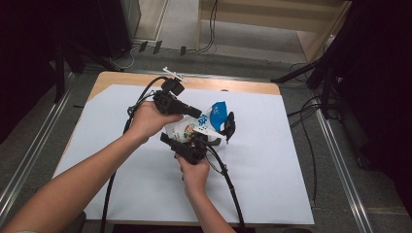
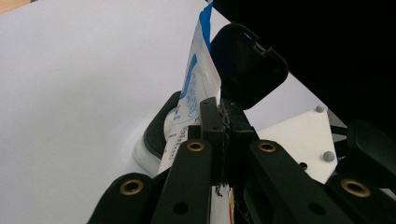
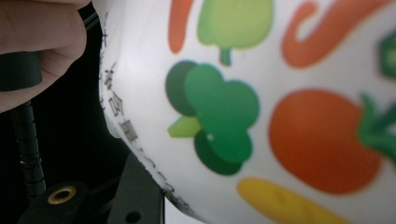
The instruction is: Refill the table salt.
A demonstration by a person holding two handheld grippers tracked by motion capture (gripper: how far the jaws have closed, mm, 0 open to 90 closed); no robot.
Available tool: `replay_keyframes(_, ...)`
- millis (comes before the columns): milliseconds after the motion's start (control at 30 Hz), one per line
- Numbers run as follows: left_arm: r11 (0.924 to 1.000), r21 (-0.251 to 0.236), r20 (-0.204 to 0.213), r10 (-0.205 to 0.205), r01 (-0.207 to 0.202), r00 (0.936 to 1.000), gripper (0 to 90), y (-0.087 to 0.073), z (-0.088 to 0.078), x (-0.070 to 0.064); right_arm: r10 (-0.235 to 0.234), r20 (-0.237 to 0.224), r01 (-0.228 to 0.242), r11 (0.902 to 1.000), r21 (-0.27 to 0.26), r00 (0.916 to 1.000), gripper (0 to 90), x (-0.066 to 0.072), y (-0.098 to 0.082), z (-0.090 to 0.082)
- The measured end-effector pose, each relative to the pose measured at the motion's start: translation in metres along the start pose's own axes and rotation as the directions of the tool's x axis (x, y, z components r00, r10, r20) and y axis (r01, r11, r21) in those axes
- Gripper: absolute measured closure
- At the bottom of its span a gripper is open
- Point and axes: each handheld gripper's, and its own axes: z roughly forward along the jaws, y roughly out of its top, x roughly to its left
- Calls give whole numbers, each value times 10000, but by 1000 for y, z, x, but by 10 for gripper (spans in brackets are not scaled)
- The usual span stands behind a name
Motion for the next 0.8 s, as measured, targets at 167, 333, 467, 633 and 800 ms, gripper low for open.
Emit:
replay_keyframes(167,10000,66,-27,32,-32,10000,900,0,1,0,107,-59,-107,9999,40,9999,630,0,0,0)
replay_keyframes(333,10000,65,-75,29,-29,10000,900,1,0,-1,164,-113,-164,9999,3,9998,630,-1,0,1)
replay_keyframes(467,10000,83,-134,46,-45,9999,900,1,0,-1,197,-194,-198,9998,-37,9996,631,-1,0,1)
replay_keyframes(633,10000,60,-114,78,-78,9999,900,2,-1,-2,199,-180,-201,9997,-102,9996,632,0,1,0)
replay_keyframes(800,10000,8,-78,68,-68,9999,900,2,0,-2,170,-144,-171,9998,-103,9998,633,-1,1,0)
